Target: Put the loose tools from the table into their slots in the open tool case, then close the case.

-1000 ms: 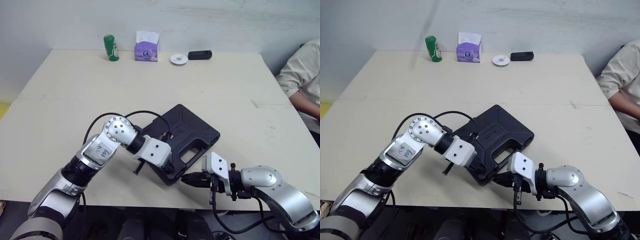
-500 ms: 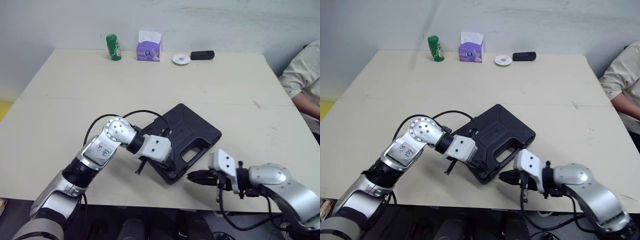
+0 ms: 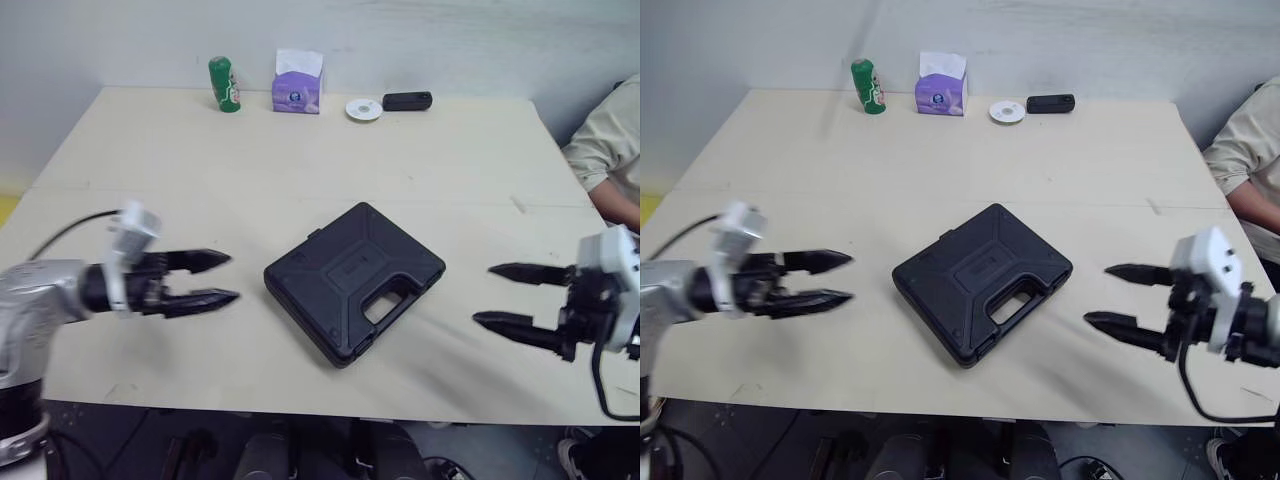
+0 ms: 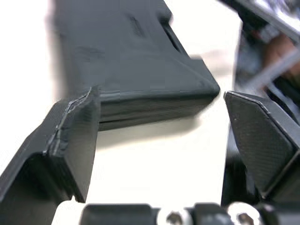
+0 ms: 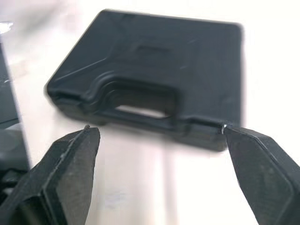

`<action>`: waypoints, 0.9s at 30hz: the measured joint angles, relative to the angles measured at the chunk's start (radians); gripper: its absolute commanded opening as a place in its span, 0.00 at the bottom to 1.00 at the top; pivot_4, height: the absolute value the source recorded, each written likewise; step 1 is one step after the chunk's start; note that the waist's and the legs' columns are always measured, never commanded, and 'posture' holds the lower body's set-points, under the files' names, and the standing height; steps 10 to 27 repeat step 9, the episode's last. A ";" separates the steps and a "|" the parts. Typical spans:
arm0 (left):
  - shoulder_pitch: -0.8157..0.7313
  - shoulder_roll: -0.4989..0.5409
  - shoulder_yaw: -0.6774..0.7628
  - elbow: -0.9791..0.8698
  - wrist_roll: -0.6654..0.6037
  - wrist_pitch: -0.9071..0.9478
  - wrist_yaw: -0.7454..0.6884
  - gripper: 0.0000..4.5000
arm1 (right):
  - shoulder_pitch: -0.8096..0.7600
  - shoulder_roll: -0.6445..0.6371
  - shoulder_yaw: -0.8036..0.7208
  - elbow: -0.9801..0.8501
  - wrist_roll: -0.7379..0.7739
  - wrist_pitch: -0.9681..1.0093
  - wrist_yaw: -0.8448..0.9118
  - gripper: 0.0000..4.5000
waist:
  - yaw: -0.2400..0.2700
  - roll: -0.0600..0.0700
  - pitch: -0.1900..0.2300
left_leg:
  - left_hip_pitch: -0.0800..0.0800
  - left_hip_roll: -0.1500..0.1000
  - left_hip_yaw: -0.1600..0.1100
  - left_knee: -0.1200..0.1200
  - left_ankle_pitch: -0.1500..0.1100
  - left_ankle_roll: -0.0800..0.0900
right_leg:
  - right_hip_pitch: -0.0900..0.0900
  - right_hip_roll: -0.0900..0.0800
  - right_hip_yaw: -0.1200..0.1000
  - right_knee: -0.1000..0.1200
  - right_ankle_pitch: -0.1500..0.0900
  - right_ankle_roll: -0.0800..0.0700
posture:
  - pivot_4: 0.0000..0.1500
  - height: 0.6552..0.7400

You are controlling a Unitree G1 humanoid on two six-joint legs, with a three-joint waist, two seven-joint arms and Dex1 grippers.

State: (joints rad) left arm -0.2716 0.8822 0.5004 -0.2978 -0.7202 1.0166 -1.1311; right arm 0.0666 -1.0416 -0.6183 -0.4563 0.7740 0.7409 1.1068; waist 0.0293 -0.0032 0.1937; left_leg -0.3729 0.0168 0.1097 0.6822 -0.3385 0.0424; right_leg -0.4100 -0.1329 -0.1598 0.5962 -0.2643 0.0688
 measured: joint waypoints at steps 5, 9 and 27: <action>0.155 0.075 0.208 0.004 0.005 -0.009 0.048 1.00 | -0.015 -0.061 -0.021 0.112 -0.056 -0.054 0.054 1.00 | -0.004 0.005 0.004 | 0.000 0.000 0.002 -0.002 0.000 0.000 | -0.002 0.001 0.000 -0.001 0.000 0.000 | 1.00 0.86; 0.262 0.089 0.250 0.079 0.051 -0.089 0.030 1.00 | -0.057 -0.090 -0.016 0.212 -0.115 -0.112 0.077 1.00 | -0.007 0.005 0.005 | 0.000 0.001 0.004 -0.003 -0.002 -0.004 | -0.003 0.001 0.001 -0.001 0.000 0.000 | 1.00 0.86; 0.262 0.089 0.250 0.079 0.051 -0.089 0.030 1.00 | -0.057 -0.090 -0.016 0.212 -0.115 -0.112 0.077 1.00 | -0.007 0.005 0.005 | 0.000 0.001 0.004 -0.003 -0.002 -0.004 | -0.003 0.001 0.001 -0.001 0.000 0.000 | 1.00 0.86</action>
